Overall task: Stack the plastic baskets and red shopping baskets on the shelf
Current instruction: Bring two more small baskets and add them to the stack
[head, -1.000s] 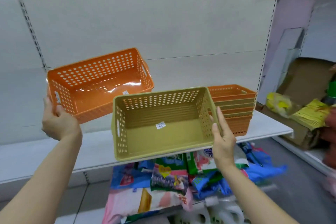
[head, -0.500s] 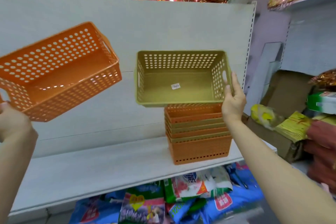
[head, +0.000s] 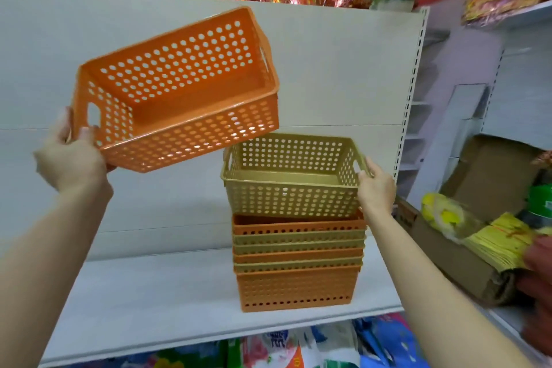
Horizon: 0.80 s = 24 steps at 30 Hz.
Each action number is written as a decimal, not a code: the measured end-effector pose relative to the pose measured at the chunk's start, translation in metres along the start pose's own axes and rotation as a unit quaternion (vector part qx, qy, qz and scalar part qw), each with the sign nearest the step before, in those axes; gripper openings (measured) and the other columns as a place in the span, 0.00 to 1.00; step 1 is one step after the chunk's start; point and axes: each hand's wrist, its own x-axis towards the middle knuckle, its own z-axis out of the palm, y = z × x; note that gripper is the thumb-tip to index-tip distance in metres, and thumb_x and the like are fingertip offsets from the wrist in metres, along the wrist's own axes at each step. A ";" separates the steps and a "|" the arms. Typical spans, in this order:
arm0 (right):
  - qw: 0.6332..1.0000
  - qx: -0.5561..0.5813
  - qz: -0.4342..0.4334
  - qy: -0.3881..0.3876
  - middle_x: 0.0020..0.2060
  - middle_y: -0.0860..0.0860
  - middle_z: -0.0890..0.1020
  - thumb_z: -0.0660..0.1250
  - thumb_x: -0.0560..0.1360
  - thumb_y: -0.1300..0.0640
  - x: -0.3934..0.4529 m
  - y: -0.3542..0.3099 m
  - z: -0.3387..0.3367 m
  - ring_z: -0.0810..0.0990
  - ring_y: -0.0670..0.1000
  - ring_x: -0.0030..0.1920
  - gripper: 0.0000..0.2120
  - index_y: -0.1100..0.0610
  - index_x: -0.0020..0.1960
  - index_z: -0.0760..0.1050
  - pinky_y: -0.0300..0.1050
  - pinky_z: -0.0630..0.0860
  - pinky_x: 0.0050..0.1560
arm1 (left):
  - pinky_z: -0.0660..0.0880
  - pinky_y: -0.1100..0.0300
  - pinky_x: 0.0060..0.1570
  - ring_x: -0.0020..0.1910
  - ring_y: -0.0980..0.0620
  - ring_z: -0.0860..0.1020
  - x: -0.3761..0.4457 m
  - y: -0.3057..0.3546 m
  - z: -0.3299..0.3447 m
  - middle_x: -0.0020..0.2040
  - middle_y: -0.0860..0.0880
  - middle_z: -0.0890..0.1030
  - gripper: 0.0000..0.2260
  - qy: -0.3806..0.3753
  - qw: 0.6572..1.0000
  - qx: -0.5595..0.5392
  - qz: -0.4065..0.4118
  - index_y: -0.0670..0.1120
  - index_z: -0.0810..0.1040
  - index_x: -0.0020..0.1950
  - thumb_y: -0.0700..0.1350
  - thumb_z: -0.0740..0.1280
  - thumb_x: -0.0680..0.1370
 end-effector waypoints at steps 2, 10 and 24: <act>1.000 -0.005 0.010 -0.012 0.68 0.48 0.76 0.61 0.80 0.55 0.001 0.006 -0.005 0.74 0.54 0.66 0.19 0.51 0.70 0.72 0.56 0.70 0.67 | 0.82 0.54 0.37 0.52 0.54 0.84 -0.007 -0.006 0.016 0.61 0.54 0.82 0.24 -0.010 1.000 0.007 -0.002 0.56 0.72 0.73 0.45 0.62 0.76; 0.992 -0.129 -0.006 -0.013 0.61 0.54 0.81 0.58 0.80 0.59 0.010 0.002 -0.007 0.79 0.60 0.56 0.20 0.48 0.70 0.71 0.52 0.76 0.52 | 0.80 0.45 0.56 0.53 0.55 0.84 -0.005 -0.032 0.066 0.57 0.59 0.84 0.24 -0.019 0.997 0.071 -0.018 0.66 0.75 0.64 0.49 0.65 0.69; 0.973 -0.227 0.009 -0.048 0.53 0.57 0.83 0.59 0.76 0.64 0.014 0.005 0.004 0.79 0.61 0.51 0.18 0.52 0.61 0.79 0.48 0.74 0.43 | 0.82 0.45 0.50 0.52 0.50 0.82 -0.072 -0.046 0.108 0.60 0.58 0.80 0.17 -0.089 0.979 0.177 -0.048 0.55 0.75 0.71 0.45 0.62 0.83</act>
